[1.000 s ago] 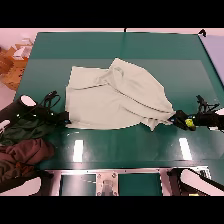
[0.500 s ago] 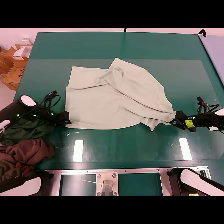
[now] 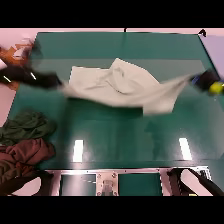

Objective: Fold the shirts.

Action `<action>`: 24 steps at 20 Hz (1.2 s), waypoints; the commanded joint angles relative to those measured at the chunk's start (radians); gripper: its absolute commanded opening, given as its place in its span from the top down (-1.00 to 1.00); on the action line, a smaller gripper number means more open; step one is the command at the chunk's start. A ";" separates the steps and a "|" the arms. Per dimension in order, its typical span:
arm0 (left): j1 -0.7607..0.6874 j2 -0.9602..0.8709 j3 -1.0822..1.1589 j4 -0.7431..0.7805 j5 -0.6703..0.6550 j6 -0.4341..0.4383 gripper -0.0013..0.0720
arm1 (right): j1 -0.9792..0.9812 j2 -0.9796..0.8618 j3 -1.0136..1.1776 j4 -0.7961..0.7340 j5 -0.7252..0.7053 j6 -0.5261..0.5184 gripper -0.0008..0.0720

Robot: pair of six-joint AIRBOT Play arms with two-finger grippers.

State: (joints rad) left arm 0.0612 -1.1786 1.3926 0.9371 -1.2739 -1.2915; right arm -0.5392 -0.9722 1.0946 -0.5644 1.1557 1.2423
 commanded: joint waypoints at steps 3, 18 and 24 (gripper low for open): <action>0.000 0.124 0.758 0.010 0.094 -0.094 0.90 | -0.161 0.164 0.550 0.164 -0.121 0.049 0.93; 0.000 0.286 0.355 0.330 0.115 -0.158 0.90 | -0.228 0.294 0.335 0.032 -0.138 0.051 0.93; -0.004 -0.090 -0.003 -0.063 0.243 0.117 0.90 | 0.092 0.049 -0.225 0.022 -0.438 -0.077 0.93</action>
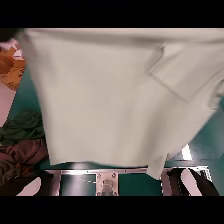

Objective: Fold the shirts.

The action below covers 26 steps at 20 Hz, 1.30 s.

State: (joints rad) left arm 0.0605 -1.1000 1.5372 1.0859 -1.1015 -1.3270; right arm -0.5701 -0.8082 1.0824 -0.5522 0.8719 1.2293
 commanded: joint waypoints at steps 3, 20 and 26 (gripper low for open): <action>-0.016 -0.468 -0.150 -0.349 0.127 0.237 0.90 | 0.187 -0.419 -0.201 0.014 -0.248 -0.090 0.93; -0.015 -0.766 0.156 -0.494 0.293 0.219 0.90 | 0.156 -1.023 0.594 -0.038 0.023 0.040 0.93; -0.013 -0.766 0.156 -0.217 0.029 0.095 0.90 | 0.075 -1.023 0.594 -0.227 0.286 0.055 0.94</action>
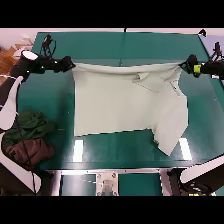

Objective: Fold the shirts.

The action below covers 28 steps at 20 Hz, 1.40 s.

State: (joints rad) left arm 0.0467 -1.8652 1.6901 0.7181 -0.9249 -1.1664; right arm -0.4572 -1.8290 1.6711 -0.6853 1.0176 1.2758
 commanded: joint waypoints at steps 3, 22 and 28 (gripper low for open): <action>0.000 -0.001 -0.026 0.224 -0.273 -0.085 0.90 | -0.074 -0.002 -0.006 -0.201 0.267 0.008 0.94; -0.002 0.000 -0.212 0.192 -0.357 -0.083 0.75 | -0.068 -0.010 -0.121 -0.442 0.243 0.028 0.40; -0.001 0.003 -0.019 0.192 -0.627 -0.196 -0.64 | -0.102 0.105 -0.076 -0.461 0.340 0.104 0.29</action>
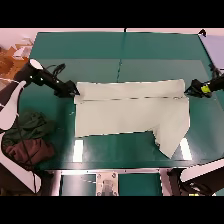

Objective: Fold the shirts.

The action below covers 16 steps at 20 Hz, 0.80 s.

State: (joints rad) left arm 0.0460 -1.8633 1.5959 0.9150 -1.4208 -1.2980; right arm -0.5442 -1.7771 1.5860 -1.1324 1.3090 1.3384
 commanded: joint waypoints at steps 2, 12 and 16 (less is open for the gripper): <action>0.000 0.006 0.082 0.000 -0.202 -0.089 -0.64 | -0.040 0.115 -0.040 -0.060 0.096 0.063 0.28; -0.004 0.613 -0.874 -0.031 0.145 -0.143 -0.64 | -0.367 0.598 -0.686 -0.110 -0.105 0.072 0.28; -0.080 0.853 -1.284 -0.255 0.462 -0.140 -0.64 | -0.384 0.637 -0.785 -0.062 -0.167 0.098 0.28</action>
State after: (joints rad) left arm 0.0151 -1.1748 0.5926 0.8028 -1.2129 -1.4315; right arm -0.9009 -1.1854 0.8875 -1.2282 1.2022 1.4231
